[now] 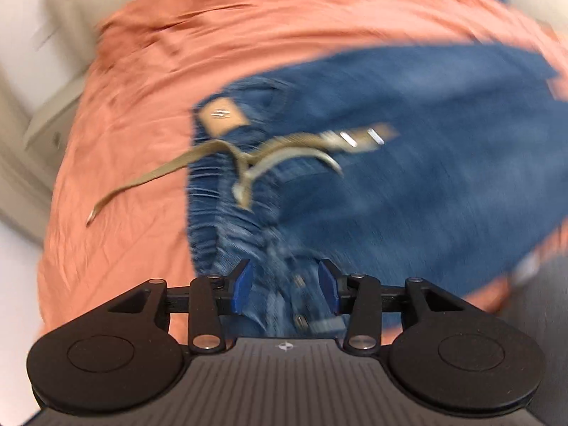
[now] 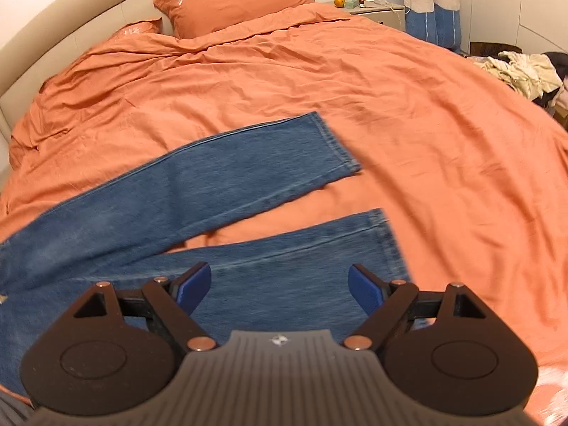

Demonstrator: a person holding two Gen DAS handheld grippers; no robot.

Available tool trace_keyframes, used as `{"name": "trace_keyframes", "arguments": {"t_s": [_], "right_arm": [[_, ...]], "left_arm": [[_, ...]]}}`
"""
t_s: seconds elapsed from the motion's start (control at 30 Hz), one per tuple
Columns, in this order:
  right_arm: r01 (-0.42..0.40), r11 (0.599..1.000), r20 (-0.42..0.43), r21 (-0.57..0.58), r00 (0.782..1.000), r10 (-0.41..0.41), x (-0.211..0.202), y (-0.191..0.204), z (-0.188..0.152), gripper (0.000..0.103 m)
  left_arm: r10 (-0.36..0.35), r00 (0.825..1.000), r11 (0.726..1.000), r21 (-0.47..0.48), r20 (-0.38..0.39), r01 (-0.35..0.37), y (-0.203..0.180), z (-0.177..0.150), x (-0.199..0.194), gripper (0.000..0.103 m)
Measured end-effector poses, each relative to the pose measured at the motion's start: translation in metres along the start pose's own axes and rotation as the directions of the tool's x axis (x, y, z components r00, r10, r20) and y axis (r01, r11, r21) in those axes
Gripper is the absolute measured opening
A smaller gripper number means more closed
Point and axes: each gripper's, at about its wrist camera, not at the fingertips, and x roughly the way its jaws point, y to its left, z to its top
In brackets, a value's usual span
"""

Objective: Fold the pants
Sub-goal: 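Move the left gripper to the jeans waistband and grasp it while the right gripper reaches for a leg hem, then grasp the jeans leg hem with the right gripper while the left gripper holds the waistband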

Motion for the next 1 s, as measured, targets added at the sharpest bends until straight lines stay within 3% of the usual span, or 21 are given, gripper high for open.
{"name": "trace_keyframes", "arguments": {"t_s": [0.17,0.37,0.43,0.5,0.53,0.67,0.73,0.8,0.87,1.0], "right_arm": [[0.050,0.997,0.006,-0.053,0.999,-0.050,-0.020,-0.025,0.006,0.081],[0.137,0.987,0.030,-0.083,0.990,-0.135,-0.038,-0.059,0.001,0.081],[0.183,0.974,0.068,-0.134,0.982,-0.175,-0.043,-0.066,-0.005,0.081],[0.206,0.957,0.113,-0.205,0.976,-0.186,-0.048,-0.071,-0.012,0.081],[0.215,0.947,0.130,-0.240,0.973,-0.188,-0.051,-0.072,-0.015,0.081],[0.236,0.894,0.123,-0.380,0.971,-0.204,-0.049,-0.072,-0.027,0.079],[0.228,0.848,0.091,-0.478,0.973,-0.210,-0.043,-0.067,-0.033,0.074],[0.194,0.794,0.048,-0.577,0.978,-0.204,-0.033,-0.060,-0.043,0.063],[0.159,0.709,0.016,-0.687,0.979,-0.204,-0.022,-0.050,-0.054,0.046],[0.105,0.519,0.003,-0.848,0.981,-0.193,-0.011,-0.030,-0.078,0.038]], "left_arm": [[0.047,0.994,0.961,0.277,-0.096,-0.019,-0.048,-0.024,0.022,0.052],[0.148,0.978,0.888,0.454,-0.149,-0.065,-0.083,-0.035,0.054,0.058],[0.163,0.973,0.894,0.443,-0.164,-0.075,-0.085,-0.033,0.062,0.054],[0.167,0.972,0.914,0.396,-0.168,-0.089,-0.080,-0.031,0.063,0.024],[0.169,0.972,0.928,0.358,-0.161,-0.102,-0.075,-0.029,0.060,0.015],[0.123,0.988,0.975,0.196,-0.090,-0.103,-0.053,-0.022,0.032,0.007],[0.116,0.991,0.988,0.110,-0.059,-0.109,-0.048,-0.016,0.020,0.007],[0.115,0.992,0.993,0.020,-0.042,-0.115,-0.043,-0.012,0.013,0.007],[0.119,0.992,0.992,-0.046,-0.039,-0.121,-0.040,-0.006,0.010,0.007],[0.148,0.987,0.985,-0.077,-0.062,-0.152,-0.043,0.001,0.012,0.007]]}}
